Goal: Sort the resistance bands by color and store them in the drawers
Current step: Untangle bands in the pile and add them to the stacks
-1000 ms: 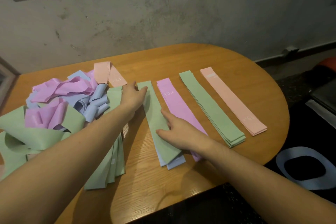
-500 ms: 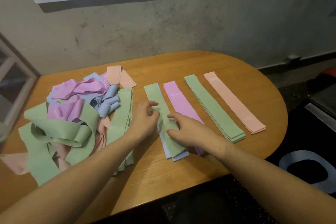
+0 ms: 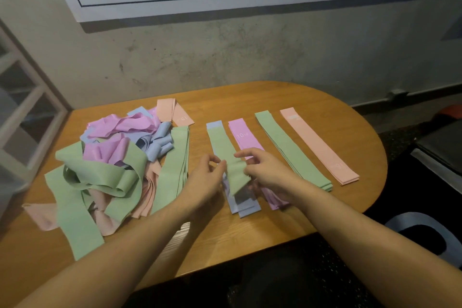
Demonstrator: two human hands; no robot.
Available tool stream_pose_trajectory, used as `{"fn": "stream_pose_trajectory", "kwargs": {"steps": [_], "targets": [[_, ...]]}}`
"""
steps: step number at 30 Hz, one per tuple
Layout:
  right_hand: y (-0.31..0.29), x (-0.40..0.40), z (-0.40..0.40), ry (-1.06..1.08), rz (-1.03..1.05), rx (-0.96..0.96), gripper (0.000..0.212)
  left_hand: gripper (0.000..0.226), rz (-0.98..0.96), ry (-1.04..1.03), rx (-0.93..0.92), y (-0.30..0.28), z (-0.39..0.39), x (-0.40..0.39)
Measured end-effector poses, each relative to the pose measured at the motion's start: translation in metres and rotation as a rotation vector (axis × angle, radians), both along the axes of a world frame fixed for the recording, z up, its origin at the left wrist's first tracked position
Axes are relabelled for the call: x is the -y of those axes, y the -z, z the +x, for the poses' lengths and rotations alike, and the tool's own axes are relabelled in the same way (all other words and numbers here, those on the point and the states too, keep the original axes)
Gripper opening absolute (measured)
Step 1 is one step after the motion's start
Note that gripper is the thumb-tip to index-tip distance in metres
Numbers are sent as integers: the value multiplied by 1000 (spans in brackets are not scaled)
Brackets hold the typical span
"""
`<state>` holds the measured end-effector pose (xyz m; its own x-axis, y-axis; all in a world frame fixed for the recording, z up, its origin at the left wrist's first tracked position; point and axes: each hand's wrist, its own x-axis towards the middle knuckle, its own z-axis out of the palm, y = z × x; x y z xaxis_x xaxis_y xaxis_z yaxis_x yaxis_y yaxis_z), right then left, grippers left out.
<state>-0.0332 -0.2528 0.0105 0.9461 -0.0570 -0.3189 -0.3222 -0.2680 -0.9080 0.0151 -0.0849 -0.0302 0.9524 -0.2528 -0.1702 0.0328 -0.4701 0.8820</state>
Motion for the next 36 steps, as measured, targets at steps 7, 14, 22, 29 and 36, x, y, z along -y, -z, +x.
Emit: {"fn": "stream_pose_trajectory", "kwargs": {"steps": [7, 14, 22, 29, 36], "targets": [[-8, 16, -1, 14, 323, -109, 50, 38, -615, -130, -433, -26, 26, 27], [-13, 45, -2, -72, 289, -129, 57, 12, -864, -213, -527, -45, 61, 61], [-6, 101, -1, 24, 128, -78, 56, 59, -696, -176, -365, -47, 109, 123], [4, 146, -10, 50, -82, -55, 51, 58, -510, -93, -321, -26, 120, 181], [26, 165, -12, 20, -370, -18, 48, 62, -132, -53, -143, 3, 127, 194]]}}
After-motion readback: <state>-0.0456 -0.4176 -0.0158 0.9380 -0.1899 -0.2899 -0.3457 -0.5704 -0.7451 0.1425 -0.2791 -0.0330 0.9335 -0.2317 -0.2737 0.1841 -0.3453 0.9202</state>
